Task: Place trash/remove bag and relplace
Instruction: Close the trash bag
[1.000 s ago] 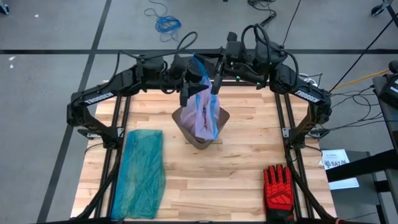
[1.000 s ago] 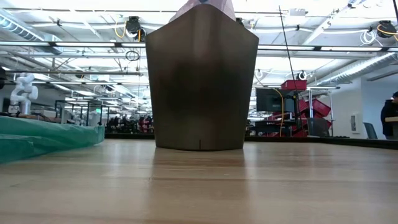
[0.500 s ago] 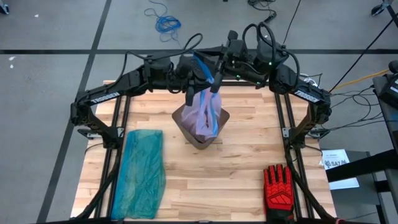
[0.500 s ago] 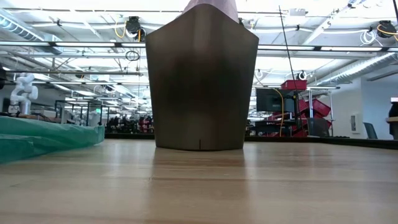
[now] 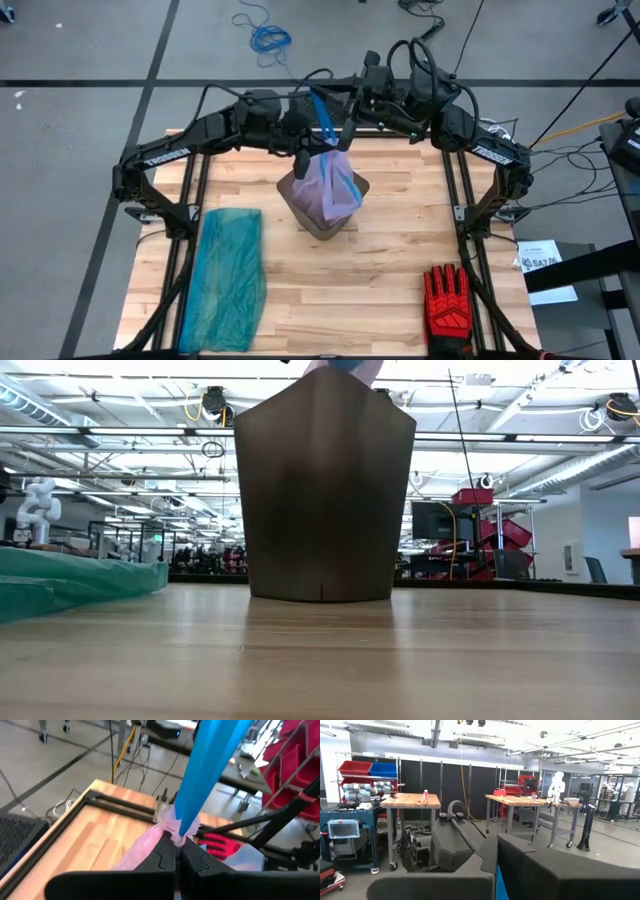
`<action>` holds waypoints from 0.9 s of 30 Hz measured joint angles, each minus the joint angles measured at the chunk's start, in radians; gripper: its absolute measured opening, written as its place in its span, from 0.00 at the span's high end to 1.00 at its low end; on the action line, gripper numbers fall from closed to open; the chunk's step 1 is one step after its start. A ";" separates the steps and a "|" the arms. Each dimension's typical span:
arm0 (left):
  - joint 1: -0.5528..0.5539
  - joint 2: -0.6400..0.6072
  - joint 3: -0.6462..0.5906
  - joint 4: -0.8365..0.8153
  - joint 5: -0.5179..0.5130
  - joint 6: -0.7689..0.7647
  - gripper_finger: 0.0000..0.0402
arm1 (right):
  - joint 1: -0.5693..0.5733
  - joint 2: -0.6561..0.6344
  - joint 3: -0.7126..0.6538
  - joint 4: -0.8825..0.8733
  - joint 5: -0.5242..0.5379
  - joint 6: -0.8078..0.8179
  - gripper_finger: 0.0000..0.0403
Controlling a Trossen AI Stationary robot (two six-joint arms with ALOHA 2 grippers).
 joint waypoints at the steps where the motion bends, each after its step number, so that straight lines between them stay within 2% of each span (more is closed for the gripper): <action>1: 0.000 0.000 0.000 -0.006 -0.003 0.000 1.00 | 0.000 0.000 0.000 0.000 0.000 0.000 1.00; 10: 0.000 -0.008 -0.003 -0.001 0.019 -0.007 0.97 | -0.002 -0.001 0.001 0.016 0.014 -0.005 1.00; 13: 0.000 -0.012 -0.003 0.002 0.056 -0.008 0.90 | -0.003 -0.002 0.002 0.015 0.074 -0.014 0.99; 18: 0.000 -0.020 -0.004 0.003 0.058 -0.009 0.73 | -0.003 -0.003 0.002 -0.005 0.135 -0.031 0.94; 22: 0.008 -0.049 -0.004 0.009 0.045 -0.010 0.61 | -0.003 -0.003 0.002 -0.031 0.138 -0.031 0.90; 27: 0.029 -0.102 -0.004 0.011 -0.012 -0.009 0.54 | -0.003 -0.003 0.002 -0.041 0.139 -0.031 0.85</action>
